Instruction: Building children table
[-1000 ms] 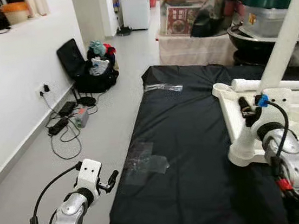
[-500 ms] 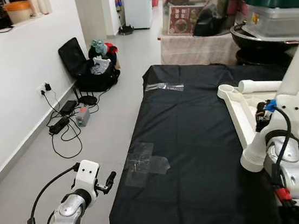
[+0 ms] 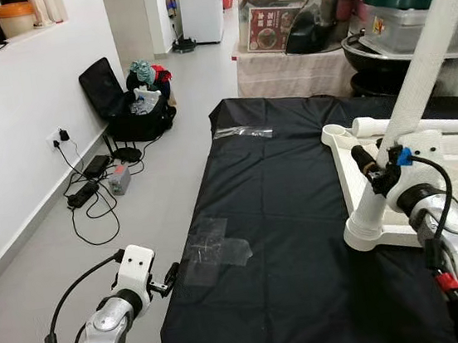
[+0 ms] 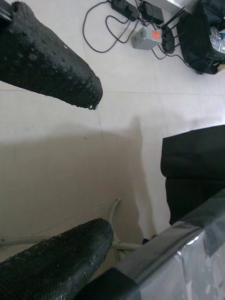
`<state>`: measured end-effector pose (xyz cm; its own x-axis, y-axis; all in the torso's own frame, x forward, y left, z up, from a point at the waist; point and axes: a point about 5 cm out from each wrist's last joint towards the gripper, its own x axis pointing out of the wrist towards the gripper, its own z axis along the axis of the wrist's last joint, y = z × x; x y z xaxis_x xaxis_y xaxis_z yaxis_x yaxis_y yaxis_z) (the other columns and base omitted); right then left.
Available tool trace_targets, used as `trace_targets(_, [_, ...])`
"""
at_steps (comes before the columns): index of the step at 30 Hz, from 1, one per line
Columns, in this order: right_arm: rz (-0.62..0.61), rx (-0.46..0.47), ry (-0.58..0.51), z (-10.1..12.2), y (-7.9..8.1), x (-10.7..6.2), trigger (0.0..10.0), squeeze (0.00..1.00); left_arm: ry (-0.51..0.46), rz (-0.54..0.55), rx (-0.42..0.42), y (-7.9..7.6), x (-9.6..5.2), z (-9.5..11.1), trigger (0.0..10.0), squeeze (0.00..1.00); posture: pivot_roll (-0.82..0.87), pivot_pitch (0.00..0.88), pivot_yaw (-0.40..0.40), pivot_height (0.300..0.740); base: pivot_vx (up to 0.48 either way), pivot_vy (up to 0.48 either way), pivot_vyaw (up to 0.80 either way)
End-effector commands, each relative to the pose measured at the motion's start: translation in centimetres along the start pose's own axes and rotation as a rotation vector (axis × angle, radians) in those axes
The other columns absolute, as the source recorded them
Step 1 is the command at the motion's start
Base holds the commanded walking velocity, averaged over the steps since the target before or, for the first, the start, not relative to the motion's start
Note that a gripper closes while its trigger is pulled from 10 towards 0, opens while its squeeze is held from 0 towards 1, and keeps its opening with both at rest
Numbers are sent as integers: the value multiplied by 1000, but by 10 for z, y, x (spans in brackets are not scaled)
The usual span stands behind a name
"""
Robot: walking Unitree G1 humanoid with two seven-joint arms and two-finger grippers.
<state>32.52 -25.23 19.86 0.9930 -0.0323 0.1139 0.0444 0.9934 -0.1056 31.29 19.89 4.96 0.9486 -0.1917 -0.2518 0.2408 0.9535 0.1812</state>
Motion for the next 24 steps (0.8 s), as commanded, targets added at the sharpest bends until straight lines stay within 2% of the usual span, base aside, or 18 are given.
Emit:
trace_targets(1, [-277,-90,134,-23,-23,-4,0,0,20,3,6,2,-2,-5,10000,0,41,0,-62,740,0,0,0])
trace_targets(2, [-419,-89,164,-27,-34,-9,0,0,20,2,8,2,-2,-5,10000,0,40,0,-59,740,0,0,0])
trace_targets(3, [-419,-89,164,-27,-34,-9,0,0,20,2,8,2,-2,-5,10000,0,40,0,-59,740,0,0,0])
trace_targets(5, [-594,-78,194,-31,-45,-20,0,0,19,1,9,2,-2,-5,10000,0,38,0,-58,740,0,0,0])
trace_targets(9, [-651,-63,206,-32,-40,-29,0,0,18,-1,10,1,-2,-4,10000,0,33,0,-53,740,0,0,0])
trace_targets(10, [-619,-43,217,-32,-27,-31,1176,0,18,-5,12,0,-1,-4,10000,0,31,0,-51,740,0,0,0])
trace_targets(12, [-592,-31,223,-32,-20,-30,1176,0,18,-7,13,0,-1,-4,10000,0,31,0,-51,740,0,0,0])
trace_targets(13, [-528,13,174,-28,-8,-27,10000,0,18,-10,14,-1,-1,-4,10000,0,28,0,-46,740,0,0,0])
trace_targets(14, [-539,17,159,-26,-8,-27,10000,216,18,-11,15,-1,-1,-3,10000,0,30,0,-48,740,0,0,0])
trace_targets(15, [-539,17,159,-26,-8,-27,10000,216,18,-11,15,-1,-1,-3,10000,0,30,0,-48,740,0,0,0])
trace_targets(16, [-532,13,149,-25,-7,-26,10000,537,18,-11,15,0,-1,-3,10000,0,30,0,-47,740,0,0,0])
trace_targets(17, [-528,34,137,-22,-7,-23,10000,663,17,-10,15,0,0,-3,10000,0,30,0,-47,740,0,0,0])
trace_targets(19, [-507,49,121,-19,-6,-20,10000,608,17,-9,15,0,0,-3,10000,0,30,0,-47,740,0,0,0])
trace_targets(20, [-481,60,107,-14,-4,-16,10000,486,17,-9,15,1,0,-3,10000,0,31,0,-51,740,0,0,0])
trace_targets(21, [-422,93,73,-8,-2,-10,10000,0,18,-8,15,1,0,-3,10000,0,31,0,-51,740,0,0,0])
trace_targets(22, [-311,106,13,0,4,-4,10000,0,19,-9,14,0,-1,-3,10000,0,28,0,-49,740,0,0,0])
trace_targets(23, [-311,106,13,0,4,-4,10000,0,19,-9,14,0,-1,-3,10000,0,28,0,-49,740,0,0,0])
trace_targets(24, [-217,106,-39,6,7,-1,10000,0,20,-10,13,0,-1,-4,10000,0,31,0,-50,740,0,0,0])
